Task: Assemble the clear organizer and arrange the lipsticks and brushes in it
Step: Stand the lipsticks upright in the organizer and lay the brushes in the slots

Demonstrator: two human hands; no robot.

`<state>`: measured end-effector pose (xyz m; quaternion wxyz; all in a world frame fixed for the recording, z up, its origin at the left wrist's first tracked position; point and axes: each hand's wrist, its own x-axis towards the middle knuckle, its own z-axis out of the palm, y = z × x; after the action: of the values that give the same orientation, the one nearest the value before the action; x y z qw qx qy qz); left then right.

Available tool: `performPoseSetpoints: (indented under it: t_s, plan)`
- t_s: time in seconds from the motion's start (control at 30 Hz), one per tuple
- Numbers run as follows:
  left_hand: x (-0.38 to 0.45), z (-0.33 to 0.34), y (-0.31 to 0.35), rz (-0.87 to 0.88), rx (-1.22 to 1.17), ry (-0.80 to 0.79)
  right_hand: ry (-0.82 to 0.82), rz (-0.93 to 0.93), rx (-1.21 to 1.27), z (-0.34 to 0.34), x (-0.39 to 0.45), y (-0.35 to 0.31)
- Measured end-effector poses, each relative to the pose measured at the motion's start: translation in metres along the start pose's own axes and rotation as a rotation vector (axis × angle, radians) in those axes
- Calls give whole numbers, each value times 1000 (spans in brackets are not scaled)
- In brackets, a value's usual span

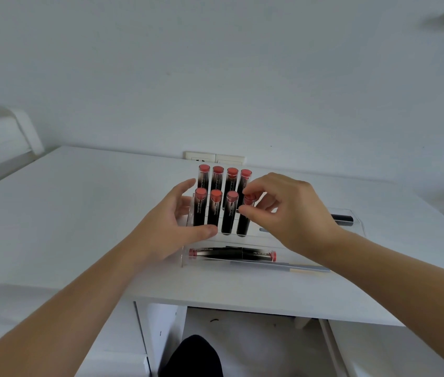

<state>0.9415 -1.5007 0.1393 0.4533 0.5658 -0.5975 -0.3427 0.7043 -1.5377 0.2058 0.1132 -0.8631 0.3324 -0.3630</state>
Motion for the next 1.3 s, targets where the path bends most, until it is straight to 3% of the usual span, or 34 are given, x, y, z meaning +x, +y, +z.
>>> performPoseSetpoints:
  t_s: [1.3]
  plan:
    - [-2, 0, 3, -6, 18, -4, -43, 5, 22, 2, -4, -2]
